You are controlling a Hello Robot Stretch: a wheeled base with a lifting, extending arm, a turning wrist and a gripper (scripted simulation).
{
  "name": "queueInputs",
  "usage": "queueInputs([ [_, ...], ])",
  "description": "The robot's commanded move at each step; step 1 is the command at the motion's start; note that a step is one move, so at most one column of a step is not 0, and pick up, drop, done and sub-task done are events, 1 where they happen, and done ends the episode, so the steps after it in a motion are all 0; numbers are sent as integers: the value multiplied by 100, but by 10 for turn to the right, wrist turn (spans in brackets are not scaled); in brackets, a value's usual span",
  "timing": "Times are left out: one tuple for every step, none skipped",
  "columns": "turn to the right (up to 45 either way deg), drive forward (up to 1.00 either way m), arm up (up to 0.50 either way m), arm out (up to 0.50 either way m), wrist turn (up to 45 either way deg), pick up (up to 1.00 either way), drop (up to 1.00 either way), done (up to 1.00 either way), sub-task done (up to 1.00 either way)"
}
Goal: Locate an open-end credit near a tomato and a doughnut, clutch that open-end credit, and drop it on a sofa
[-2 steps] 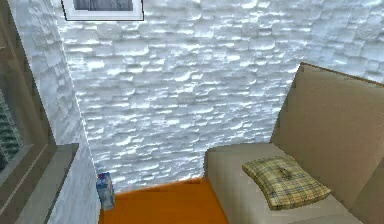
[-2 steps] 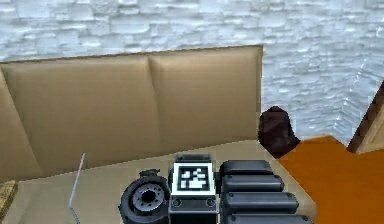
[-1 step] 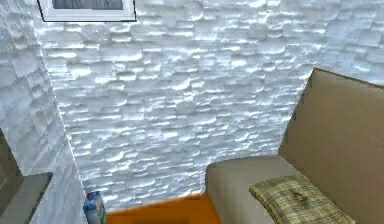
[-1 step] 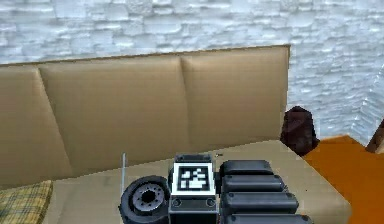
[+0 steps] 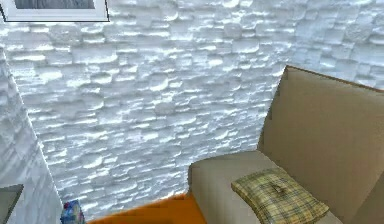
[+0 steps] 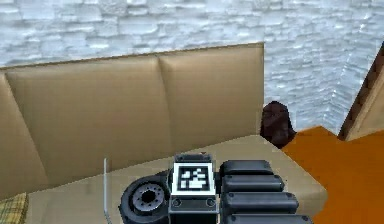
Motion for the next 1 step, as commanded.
queueInputs([
  [0, 10, 0, 0, 0, 0, 0, 0, 0],
])
